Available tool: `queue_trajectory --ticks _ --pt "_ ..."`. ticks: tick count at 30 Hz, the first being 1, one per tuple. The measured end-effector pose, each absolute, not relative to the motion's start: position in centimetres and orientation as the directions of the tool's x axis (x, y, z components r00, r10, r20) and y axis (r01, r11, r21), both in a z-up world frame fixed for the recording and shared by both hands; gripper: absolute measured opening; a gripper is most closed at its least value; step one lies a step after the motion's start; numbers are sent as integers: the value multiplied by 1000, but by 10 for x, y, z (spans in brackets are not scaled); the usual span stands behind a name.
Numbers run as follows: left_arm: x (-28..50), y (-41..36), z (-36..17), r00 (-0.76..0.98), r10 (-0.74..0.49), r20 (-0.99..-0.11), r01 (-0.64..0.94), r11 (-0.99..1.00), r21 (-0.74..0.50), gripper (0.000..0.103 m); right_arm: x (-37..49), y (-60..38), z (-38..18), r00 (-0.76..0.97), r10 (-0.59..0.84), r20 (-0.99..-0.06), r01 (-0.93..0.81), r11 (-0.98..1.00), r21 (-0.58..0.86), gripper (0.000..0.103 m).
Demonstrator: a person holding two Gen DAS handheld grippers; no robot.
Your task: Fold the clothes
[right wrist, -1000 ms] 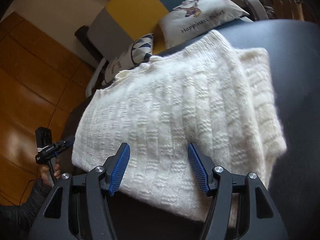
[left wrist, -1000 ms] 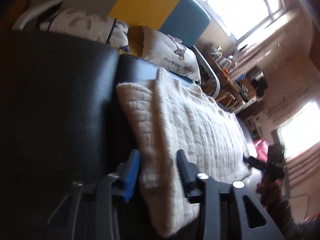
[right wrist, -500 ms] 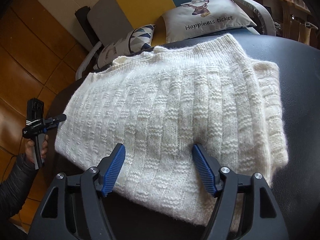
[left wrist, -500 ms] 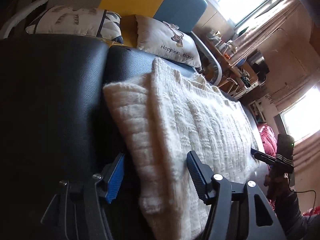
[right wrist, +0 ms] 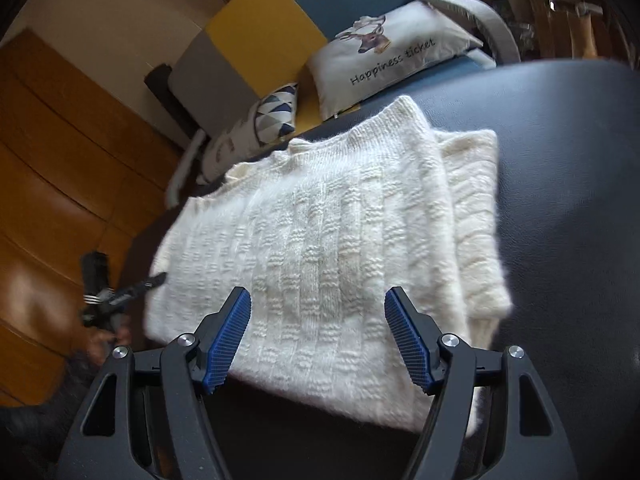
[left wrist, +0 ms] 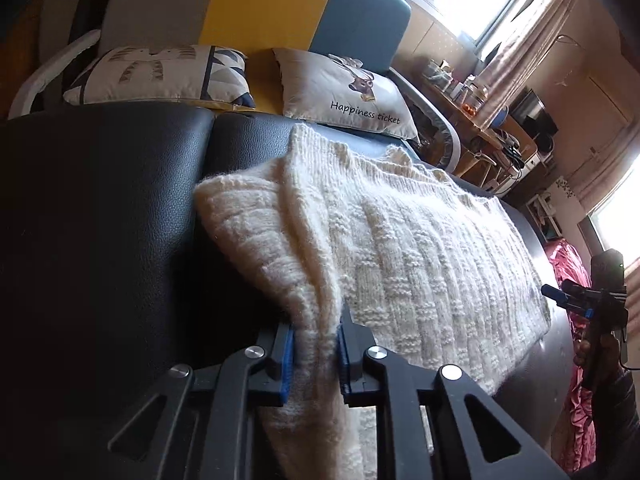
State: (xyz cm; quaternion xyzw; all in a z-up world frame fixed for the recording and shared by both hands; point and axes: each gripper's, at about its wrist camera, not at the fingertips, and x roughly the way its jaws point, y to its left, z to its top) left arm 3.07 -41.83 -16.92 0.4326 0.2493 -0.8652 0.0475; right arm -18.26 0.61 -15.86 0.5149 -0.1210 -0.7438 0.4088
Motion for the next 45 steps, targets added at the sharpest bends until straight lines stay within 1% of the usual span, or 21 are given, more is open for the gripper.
queue_trajectory --ticks 3,6,9,12,14,20,21,22,23,24,25,26,28,30,38,45 --pt "29 -420 -172 -621 134 -772 308 -864 -398 17 -198 30 -162 -135 -747 -651 428 -637 641 73" --pt "28 -423 -175 -624 142 -769 322 -849 -418 18 -216 52 -171 -136 -744 -655 366 -652 664 74" --pt "26 -426 -178 -625 153 -766 340 -830 -443 23 -229 64 -182 -135 -764 -630 317 -636 703 74" --pt "25 -427 -180 -617 149 -773 355 -824 -442 27 -242 71 -194 -124 -785 -607 276 -615 739 75" --pt "23 -427 -180 -610 146 -779 364 -822 -439 29 -247 67 -202 -99 -797 -596 266 -598 756 74" --pt "19 -427 -180 -592 146 -793 380 -816 -435 30 -257 51 -213 -50 -824 -565 299 -552 779 74" --pt "18 -426 -180 -589 140 -796 379 -822 -425 30 -259 47 -214 -41 -825 -564 309 -547 778 74" --pt "17 -424 -179 -586 129 -800 375 -832 -408 30 -259 39 -212 -41 -803 -595 339 -571 748 74" --pt "16 -421 -177 -582 117 -805 370 -843 -391 30 -259 31 -210 -44 -774 -631 373 -599 709 73" --pt "15 -419 -176 -578 106 -809 366 -853 -373 29 -258 22 -208 -49 -744 -666 406 -624 668 54" --pt "14 -416 -175 -576 93 -812 360 -863 -354 24 -258 14 -206 -55 -713 -699 439 -646 624 33" --pt "14 -412 -173 -577 72 -814 352 -877 -328 20 -257 6 -205 -64 -688 -723 460 -663 590 20" --pt "12 -402 -167 -579 20 -815 343 -901 -265 17 -252 -5 -202 -85 -645 -760 498 -688 528 19" --pt "13 -397 -164 -587 -18 -809 354 -905 -236 16 -246 -12 -198 -112 -613 -782 526 -704 477 19" --pt "39 -384 -132 -699 -126 -704 368 -907 -203 14 -235 -36 -187 -171 -556 -814 591 -719 367 18" --pt "66 -387 -102 -741 -188 -645 377 -911 -168 14 -228 -56 -188 -154 -592 -791 619 -682 390 18"
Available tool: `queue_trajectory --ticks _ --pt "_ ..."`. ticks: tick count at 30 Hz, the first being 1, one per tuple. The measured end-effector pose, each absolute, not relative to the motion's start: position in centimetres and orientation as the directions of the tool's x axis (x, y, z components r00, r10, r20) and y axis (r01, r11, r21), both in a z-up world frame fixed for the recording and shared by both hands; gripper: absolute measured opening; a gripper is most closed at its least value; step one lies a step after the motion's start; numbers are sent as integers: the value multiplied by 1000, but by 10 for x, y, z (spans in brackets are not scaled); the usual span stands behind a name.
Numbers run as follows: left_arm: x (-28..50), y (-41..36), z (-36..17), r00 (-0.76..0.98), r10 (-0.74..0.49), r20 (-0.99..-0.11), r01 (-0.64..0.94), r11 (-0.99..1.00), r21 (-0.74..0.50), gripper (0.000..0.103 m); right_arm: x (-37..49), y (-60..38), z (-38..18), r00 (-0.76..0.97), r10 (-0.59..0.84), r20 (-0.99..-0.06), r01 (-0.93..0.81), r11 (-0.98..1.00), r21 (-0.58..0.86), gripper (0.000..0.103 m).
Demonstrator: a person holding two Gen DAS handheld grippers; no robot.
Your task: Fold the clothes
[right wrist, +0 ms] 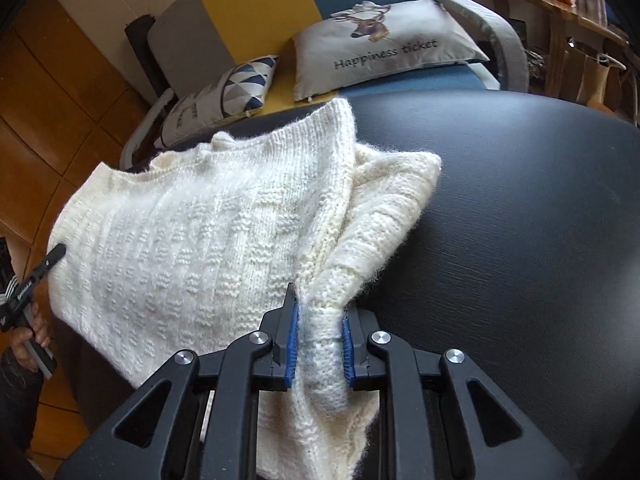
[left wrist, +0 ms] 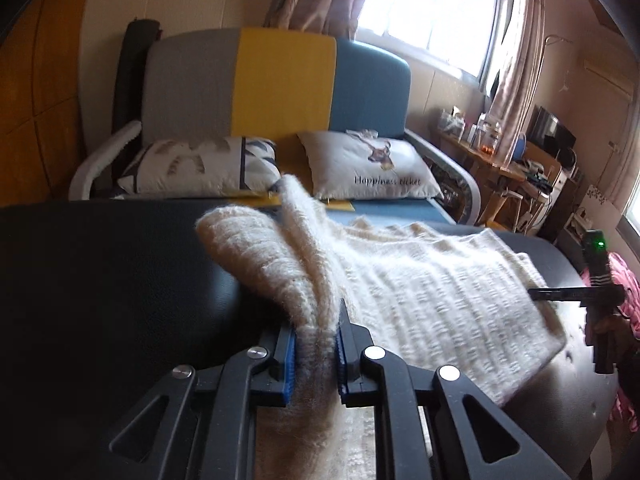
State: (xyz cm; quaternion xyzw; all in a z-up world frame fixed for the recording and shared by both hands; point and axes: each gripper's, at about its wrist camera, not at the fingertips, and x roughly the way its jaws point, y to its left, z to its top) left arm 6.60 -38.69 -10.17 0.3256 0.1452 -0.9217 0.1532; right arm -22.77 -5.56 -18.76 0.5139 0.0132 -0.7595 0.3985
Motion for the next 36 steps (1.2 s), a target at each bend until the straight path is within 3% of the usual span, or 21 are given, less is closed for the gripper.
queue_trajectory --ticks 6,21,36 --pt "120 -403 -87 -741 -286 -607 460 -875 -150 14 -210 -117 -183 -102 -613 -783 703 -602 380 18" --pt "275 -427 -107 -627 -443 -641 710 -663 -236 14 -153 -274 -155 -11 -586 -810 883 -386 268 18" --pt "337 -400 -166 -576 -386 -721 782 -518 -347 15 -113 -372 -159 -113 -428 -897 949 -314 30 18"
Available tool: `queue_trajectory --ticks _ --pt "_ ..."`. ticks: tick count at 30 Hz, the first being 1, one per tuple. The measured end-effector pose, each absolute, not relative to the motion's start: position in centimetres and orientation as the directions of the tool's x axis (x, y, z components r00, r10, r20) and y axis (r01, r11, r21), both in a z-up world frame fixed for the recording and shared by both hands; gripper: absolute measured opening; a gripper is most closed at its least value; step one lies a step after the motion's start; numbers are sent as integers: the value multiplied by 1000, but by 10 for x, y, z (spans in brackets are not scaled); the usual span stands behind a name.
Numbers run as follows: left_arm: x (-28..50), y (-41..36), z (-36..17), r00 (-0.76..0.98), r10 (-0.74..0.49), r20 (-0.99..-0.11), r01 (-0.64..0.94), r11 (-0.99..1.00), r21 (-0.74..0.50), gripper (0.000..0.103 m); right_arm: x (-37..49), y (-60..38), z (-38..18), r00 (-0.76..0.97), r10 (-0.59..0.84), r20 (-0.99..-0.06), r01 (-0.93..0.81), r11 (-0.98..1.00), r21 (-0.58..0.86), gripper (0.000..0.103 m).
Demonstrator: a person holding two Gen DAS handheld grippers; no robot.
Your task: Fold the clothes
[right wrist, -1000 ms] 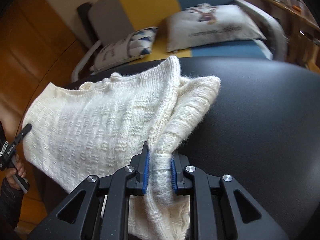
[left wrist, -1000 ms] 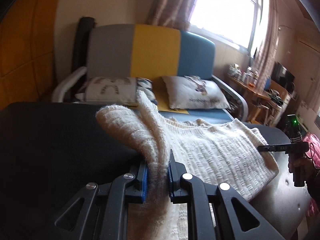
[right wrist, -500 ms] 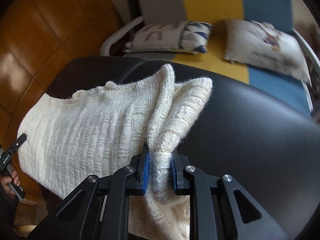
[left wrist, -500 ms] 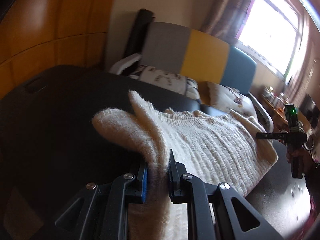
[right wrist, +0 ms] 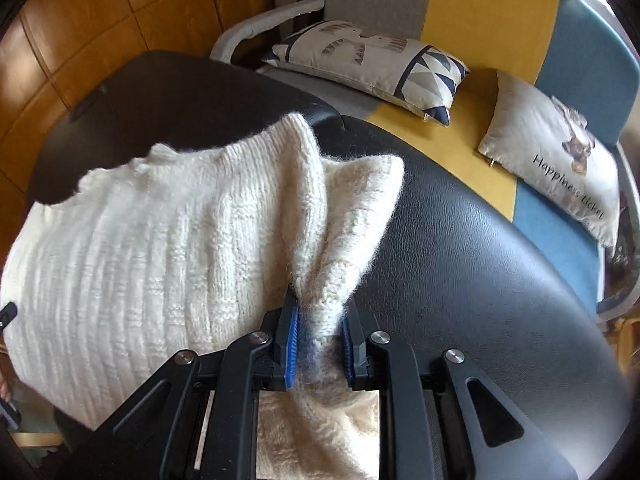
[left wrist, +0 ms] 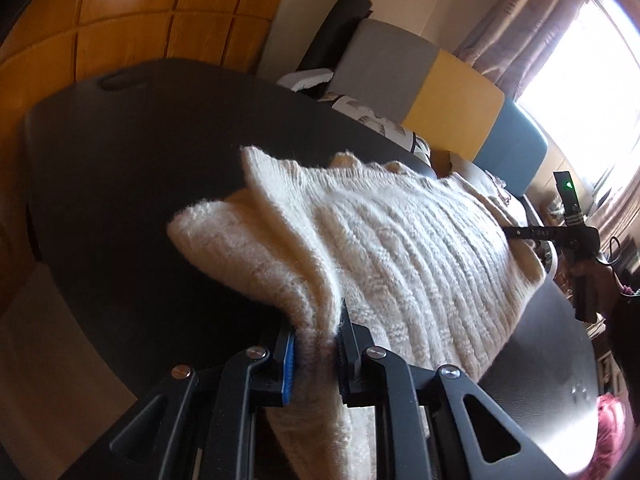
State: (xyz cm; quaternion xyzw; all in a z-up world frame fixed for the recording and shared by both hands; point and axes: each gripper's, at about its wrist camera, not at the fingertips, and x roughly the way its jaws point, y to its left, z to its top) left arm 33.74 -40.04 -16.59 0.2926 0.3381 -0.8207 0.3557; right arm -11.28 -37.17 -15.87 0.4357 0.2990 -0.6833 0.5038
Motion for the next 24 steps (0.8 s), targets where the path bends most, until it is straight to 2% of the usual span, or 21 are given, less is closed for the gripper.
queue_trajectory --ticks 6,9,13,18,24 --pt "346 -393 -177 -583 -353 -732 774 -514 -369 16 -111 -387 -157 -138 -408 -903 947 -321 0 18" --pt "348 -396 -176 -587 -344 -732 770 -515 -376 16 -119 -373 -160 -71 -435 -898 924 -367 104 18" --pt "334 -400 -168 -596 -340 -728 747 -567 -347 16 -134 -336 -165 -57 -432 -900 891 -429 149 18" --pt "285 -387 -161 -618 -287 -732 657 -700 -281 17 -154 -263 -174 -105 -385 -917 830 -542 133 18" --pt "186 -352 -153 -645 -190 -740 466 -865 -185 17 -174 -131 -173 -181 -338 -924 684 -718 129 18"
